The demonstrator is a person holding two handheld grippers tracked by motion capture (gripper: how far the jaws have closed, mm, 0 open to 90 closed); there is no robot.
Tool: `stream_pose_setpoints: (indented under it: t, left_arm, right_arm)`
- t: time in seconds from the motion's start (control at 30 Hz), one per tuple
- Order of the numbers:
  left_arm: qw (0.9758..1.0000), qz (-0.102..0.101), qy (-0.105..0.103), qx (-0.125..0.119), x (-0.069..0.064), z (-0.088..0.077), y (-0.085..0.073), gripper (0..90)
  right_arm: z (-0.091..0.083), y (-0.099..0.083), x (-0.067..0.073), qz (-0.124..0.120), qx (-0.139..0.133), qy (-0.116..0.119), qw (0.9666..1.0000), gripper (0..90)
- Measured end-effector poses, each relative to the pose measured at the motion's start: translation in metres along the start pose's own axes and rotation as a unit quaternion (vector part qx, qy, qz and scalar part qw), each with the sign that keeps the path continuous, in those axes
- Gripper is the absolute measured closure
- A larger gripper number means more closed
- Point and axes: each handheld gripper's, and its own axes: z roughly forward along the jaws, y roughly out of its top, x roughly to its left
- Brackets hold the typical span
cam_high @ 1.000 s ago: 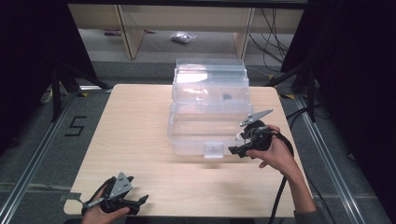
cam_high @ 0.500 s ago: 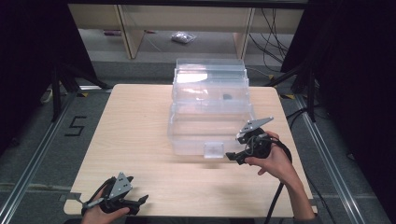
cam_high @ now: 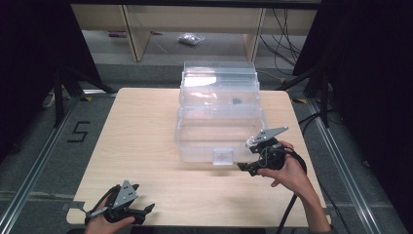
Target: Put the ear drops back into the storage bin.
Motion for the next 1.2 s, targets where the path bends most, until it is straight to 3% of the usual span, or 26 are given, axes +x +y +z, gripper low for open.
stream_pose_setpoints:
  t: [0.03, 0.07, 0.1, 0.13, 0.17, 0.2, 0.23, 0.27, 0.33, 0.37, 0.4, 0.43, 0.5, 0.6, 0.63, 0.7, 0.73, 0.8, 0.87, 1.0, 1.03, 1.1, 1.2]
  left_arm:
    - [0.9997, -0.019, -0.001, -0.016, -0.002, 0.002, 0.0, 16.1]
    - [0.9994, -0.025, -0.002, -0.025, -0.003, 0.003, -0.001, 16.1]
    - [0.9997, -0.018, -0.001, -0.019, -0.002, 0.003, -0.001, 16.1]
    - [1.0, 0.001, 0.001, 0.002, 0.0, 0.0, 0.0, 16.1]
    - [0.9994, -0.025, -0.002, -0.025, -0.003, 0.003, -0.001, 16.1]
    - [0.9994, -0.026, -0.002, -0.025, -0.003, 0.004, -0.001, 16.1]
    - [0.9997, -0.018, 0.003, -0.018, -0.002, 0.003, -0.001, 16.1]
    - [1.0, -0.007, 0.003, -0.004, -0.001, 0.001, 0.0, 16.1]
    - [1.0, -0.001, 0.0, -0.001, 0.0, 0.0, 0.0, 16.1]
    - [0.9997, -0.018, 0.001, -0.019, -0.002, 0.003, -0.001, 16.1]
    - [0.9996, -0.021, 0.0, -0.021, -0.003, 0.003, -0.001, 16.1]
    - [1.0, 0.0, 0.0, 0.001, 0.0, 0.0, 0.0, 16.1]
    - [1.0, -0.003, 0.001, -0.003, -0.001, 0.0, 0.0, 16.1]
    - [0.9999, -0.009, 0.002, -0.007, -0.001, 0.001, 0.0, 16.1]
    - [0.9999, -0.012, 0.001, -0.006, -0.002, 0.001, 0.0, 16.1]
    - [0.9999, -0.014, 0.001, -0.007, -0.002, 0.001, 0.0, 16.1]
    - [1.0, -0.006, 0.003, -0.005, -0.001, 0.001, 0.0, 16.1]
    - [1.0, -0.007, 0.003, -0.006, -0.001, 0.001, 0.0, 16.1]
    - [1.0, -0.006, 0.002, -0.005, -0.001, 0.001, 0.0, 16.1]
    - [0.9999, -0.008, 0.007, -0.009, -0.002, 0.003, 0.0, 16.1]
    - [0.9999, -0.007, 0.007, -0.009, -0.002, 0.002, 0.0, 16.1]
    - [0.9999, -0.007, 0.006, -0.009, -0.002, 0.002, 0.0, 16.1]
    - [0.9999, -0.008, 0.006, -0.01, -0.002, 0.002, 0.0, 16.1]
  right_arm:
    - [-0.001, 0.0, -0.002, -0.014, -0.001, -0.006, 0.9999, 22.6]
    - [-0.002, -0.001, -0.001, -0.012, 0.0, -0.003, 0.9999, 22.6]
    - [-0.003, -0.002, 0.001, -0.004, 0.0, -0.002, 1.0, 22.6]
    - [-0.003, -0.003, 0.0, -0.012, -0.007, -0.007, 0.9999, 22.6]
    - [-0.003, -0.004, -0.001, -0.013, -0.013, -0.011, 0.9998, 22.7]
    - [-0.002, -0.005, -0.003, -0.03, -0.02, -0.007, 0.9993, 22.7]
    - [-0.002, -0.007, 0.001, 0.002, -0.018, -0.009, 0.9998, 22.7]
    - [-0.003, -0.008, 0.0, -0.012, -0.016, -0.014, 0.9997, 22.6]
    - [-0.001, -0.01, 0.001, -0.001, -0.021, -0.021, 0.9996, 22.5]
    - [-0.001, -0.011, 0.001, -0.009, -0.017, -0.011, 0.9998, 22.5]
    - [0.0, -0.013, 0.002, -0.004, -0.023, -0.017, 0.9996, 22.4]
    - [0.001, -0.014, 0.003, 0.004, -0.021, -0.021, 0.9995, 22.3]
    - [0.002, -0.017, 0.004, 0.0, -0.017, -0.014, 0.9998, 22.4]
    - [0.006, -0.023, 0.006, -0.001, -0.028, -0.02, 0.9994, 22.0]
    - [0.006, -0.025, 0.007, 0.01, -0.023, -0.02, 0.9995, 22.0]
    - [0.008, -0.028, 0.007, -0.004, -0.021, -0.021, 0.9995, 22.1]
    - [0.009, -0.03, 0.009, 0.002, -0.02, -0.017, 0.9996, 22.1]
    - [0.013, -0.034, 0.01, 0.007, -0.025, -0.023, 0.9994, 22.1]
    - [0.015, -0.036, 0.009, -0.005, -0.023, -0.018, 0.9996, 22.1]
    - [0.019, -0.04, 0.012, -0.002, -0.029, -0.014, 0.9995, 21.8]
    - [0.018, -0.041, 0.014, 0.0, -0.02, -0.017, 0.9997, 21.7]
    - [0.021, -0.045, 0.017, 0.015, -0.028, -0.022, 0.9992, 21.4]
    - [0.023, -0.051, 0.013, -0.006, -0.03, -0.015, 0.9994, 21.1]
